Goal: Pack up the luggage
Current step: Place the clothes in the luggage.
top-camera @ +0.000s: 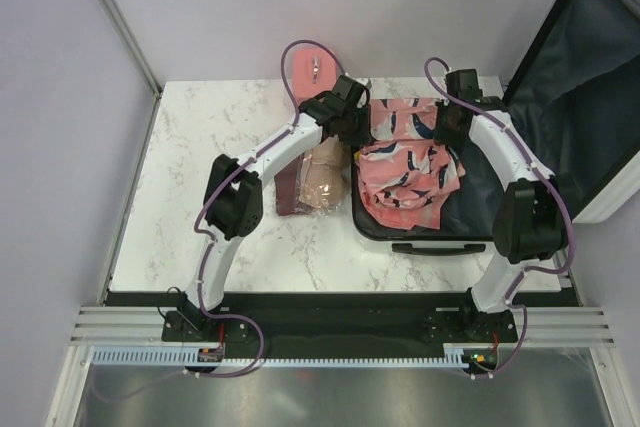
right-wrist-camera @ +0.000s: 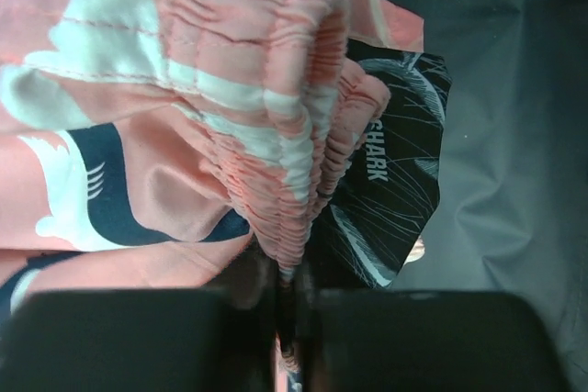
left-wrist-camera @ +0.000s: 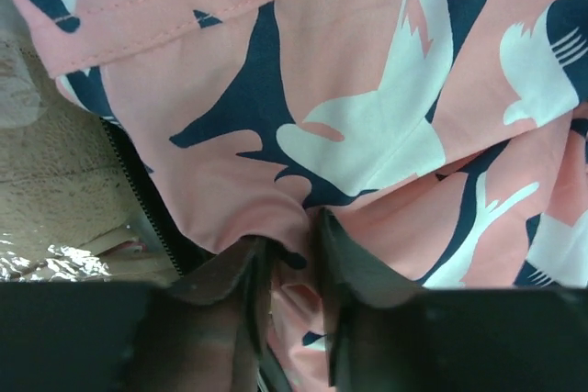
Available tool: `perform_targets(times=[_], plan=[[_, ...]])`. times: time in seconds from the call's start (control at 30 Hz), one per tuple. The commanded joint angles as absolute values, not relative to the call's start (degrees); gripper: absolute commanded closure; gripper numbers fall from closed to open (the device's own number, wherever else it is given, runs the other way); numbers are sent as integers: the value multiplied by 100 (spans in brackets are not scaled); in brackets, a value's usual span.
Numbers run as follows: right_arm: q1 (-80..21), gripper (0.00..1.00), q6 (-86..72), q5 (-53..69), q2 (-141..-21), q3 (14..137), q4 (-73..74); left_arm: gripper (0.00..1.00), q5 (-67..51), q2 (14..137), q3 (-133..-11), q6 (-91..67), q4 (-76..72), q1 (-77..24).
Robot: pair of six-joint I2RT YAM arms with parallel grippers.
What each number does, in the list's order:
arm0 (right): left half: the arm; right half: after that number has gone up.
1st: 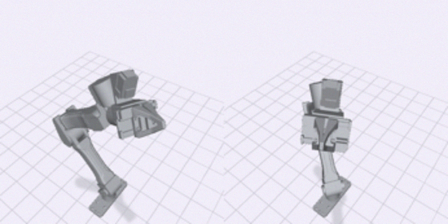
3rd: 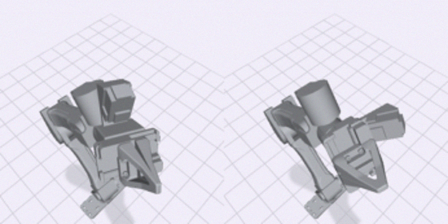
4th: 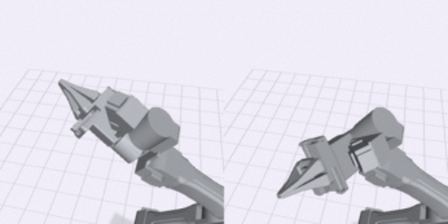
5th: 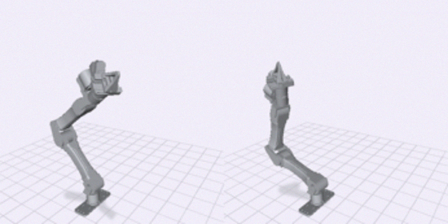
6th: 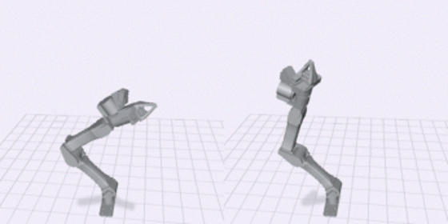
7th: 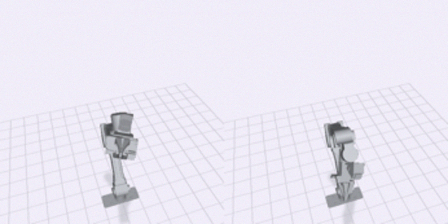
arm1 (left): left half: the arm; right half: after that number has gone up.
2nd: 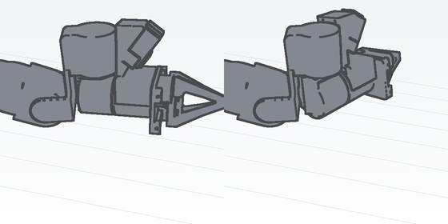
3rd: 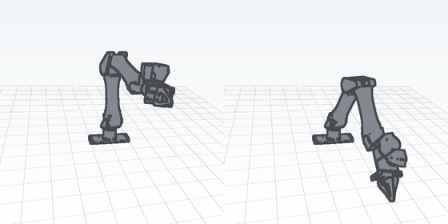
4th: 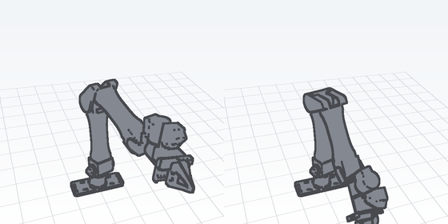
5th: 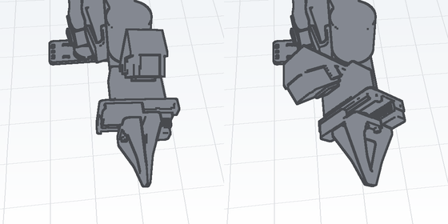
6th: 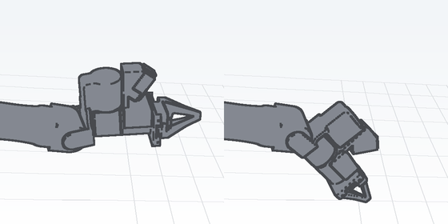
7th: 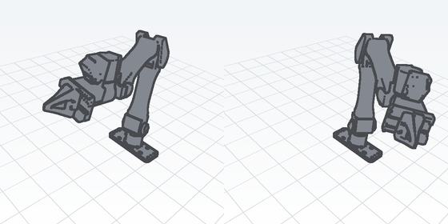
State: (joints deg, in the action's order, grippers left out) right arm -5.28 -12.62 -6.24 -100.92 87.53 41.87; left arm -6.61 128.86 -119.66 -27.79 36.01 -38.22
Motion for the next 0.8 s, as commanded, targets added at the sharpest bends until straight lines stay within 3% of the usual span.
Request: perform_targets(times=[0.0, 0.03, 0.07, 0.13, 0.27, 0.6, 0.77], plan=[[-413, 82, -1362, -993, -10116, 9219, 4270, 66, -607, 12894, -12304, -2505, 3770, -3762], [-404, 36, -1380, -1019, -10108, 9298, 4341, 53, -580, 12850, -12322, -2487, 3788, -3762], [-361, 22, -1423, -1124, -10090, 9334, 4411, 29, -467, 12780, -12322, -2435, 3832, -3762], [-282, 8, -1485, -1081, -10002, 9360, 4561, 21, -361, 12569, -12305, -2382, 3876, -3753], [-141, 2, -1573, -1081, -9713, 9457, 4719, 16, -378, 12226, -12296, -2355, 3894, -3753], [-149, 2, -1697, -941, -9220, 9940, 4983, 11, -62, 11689, -12392, -2347, 3911, -3753], [-176, 2, -1652, -73, -9158, 9853, 4483, 11, -210, 12031, -12910, -2373, 3911, -3753]])
